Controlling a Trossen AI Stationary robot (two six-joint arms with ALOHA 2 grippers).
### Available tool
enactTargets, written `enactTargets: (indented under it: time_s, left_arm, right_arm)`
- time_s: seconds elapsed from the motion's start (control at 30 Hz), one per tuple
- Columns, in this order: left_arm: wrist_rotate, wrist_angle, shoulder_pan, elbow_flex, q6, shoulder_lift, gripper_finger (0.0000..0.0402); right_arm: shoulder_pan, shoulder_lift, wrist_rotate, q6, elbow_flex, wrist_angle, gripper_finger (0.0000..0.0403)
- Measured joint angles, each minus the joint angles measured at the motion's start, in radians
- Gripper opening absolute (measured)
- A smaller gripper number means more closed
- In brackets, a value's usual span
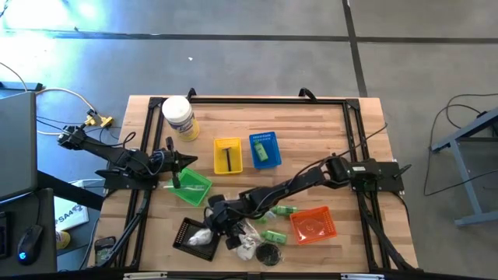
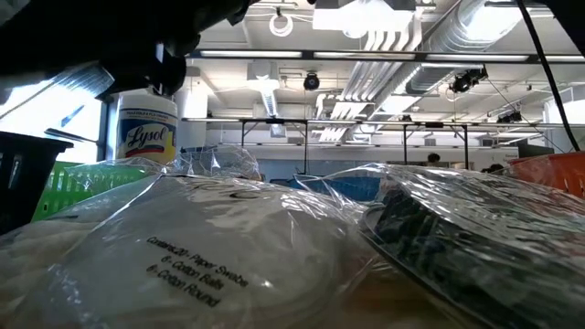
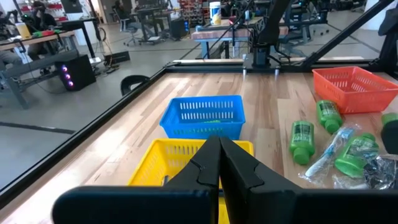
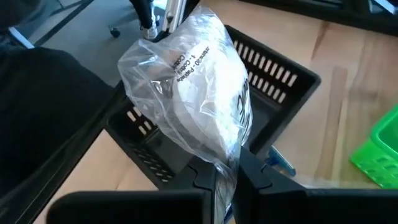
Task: Pick & Place Travel size toiletries
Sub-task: Put the cotton pack into the black bin, then put the hairbrush into the orange bin
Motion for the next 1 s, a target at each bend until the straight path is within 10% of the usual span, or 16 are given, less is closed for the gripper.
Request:
enactTargets:
  time_s: [1.0]
  left_arm:
    - [0.000, -0.030, 0.000, 0.000, 0.000, 0.000, 0.0000]
  right_arm:
    - [0.010, -0.036, 0.137, -0.076, -0.001, -0.015, 0.0171]
